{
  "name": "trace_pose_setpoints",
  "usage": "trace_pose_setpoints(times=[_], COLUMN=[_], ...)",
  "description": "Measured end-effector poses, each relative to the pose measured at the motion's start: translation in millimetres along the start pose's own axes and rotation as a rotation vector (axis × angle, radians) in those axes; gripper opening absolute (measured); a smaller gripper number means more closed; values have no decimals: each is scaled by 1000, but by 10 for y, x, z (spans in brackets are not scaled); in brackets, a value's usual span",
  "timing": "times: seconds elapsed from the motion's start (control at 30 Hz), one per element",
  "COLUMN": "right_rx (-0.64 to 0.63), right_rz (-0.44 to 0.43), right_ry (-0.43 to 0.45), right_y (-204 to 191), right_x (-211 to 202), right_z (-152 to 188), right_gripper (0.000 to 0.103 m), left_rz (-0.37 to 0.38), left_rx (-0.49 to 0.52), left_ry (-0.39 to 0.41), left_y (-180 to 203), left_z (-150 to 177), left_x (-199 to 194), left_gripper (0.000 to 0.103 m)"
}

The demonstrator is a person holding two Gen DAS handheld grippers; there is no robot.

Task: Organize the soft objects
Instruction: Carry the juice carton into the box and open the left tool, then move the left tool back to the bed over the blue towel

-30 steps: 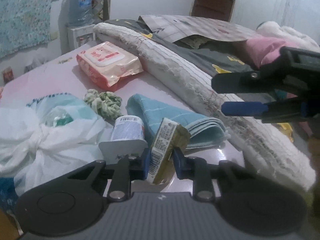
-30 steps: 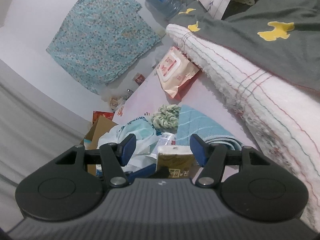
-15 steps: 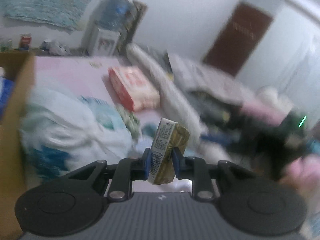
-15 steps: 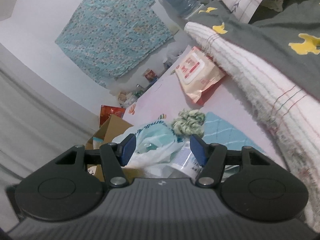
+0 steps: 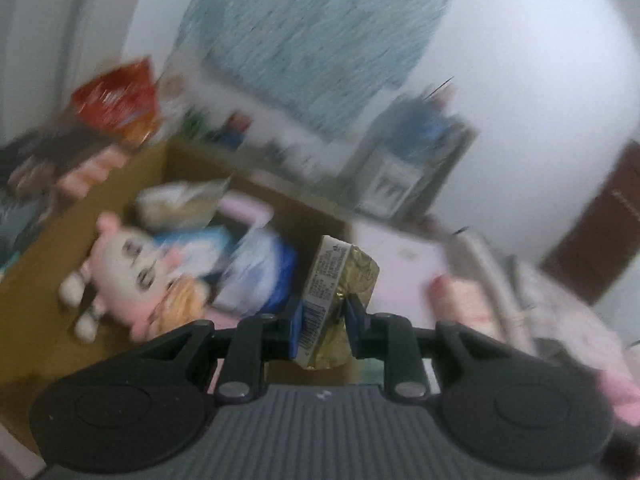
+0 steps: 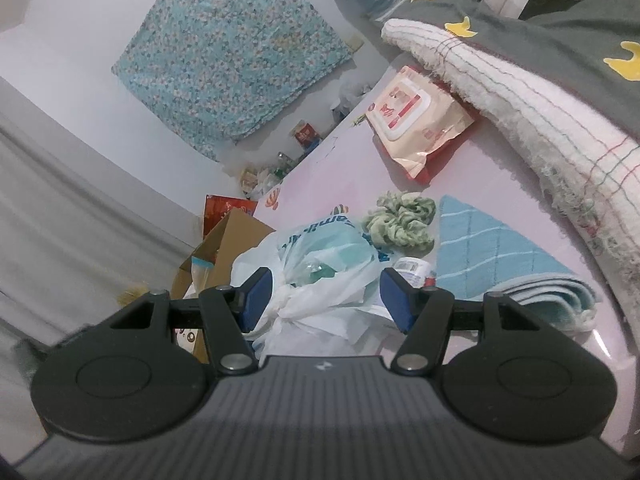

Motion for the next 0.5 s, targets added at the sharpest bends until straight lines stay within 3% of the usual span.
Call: trace_pose_setpoints(times=[0.17, 0.27, 0.4, 0.5], right_rx=[-4, -6, 11, 21], right_rz=[2, 6, 19, 27], right_ry=[4, 14, 28, 32], right_y=[-45, -37, 50, 108], right_x=[16, -28, -113, -180], right_z=[-14, -33, -33, -25], right_gripper=[60, 60, 60, 60], left_rz=[-70, -94, -73, -94], left_rx=[4, 23, 35, 27], left_ry=[-170, -217, -270, -271], left_y=[-73, -87, -60, -79], left_z=[211, 310, 378, 387], left_x=[584, 771, 943, 916], left_gripper=[23, 23, 25, 37])
Point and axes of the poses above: each gripper's, at about its wrist camera, not at the fingertips, and x roughly the way its jaws point, y to its right, z to its underside, the point moved 6 cm from there along x, roughly the way its jaws point, and after that the axes turned 15 degrees about -z, right-handed, at the moved point
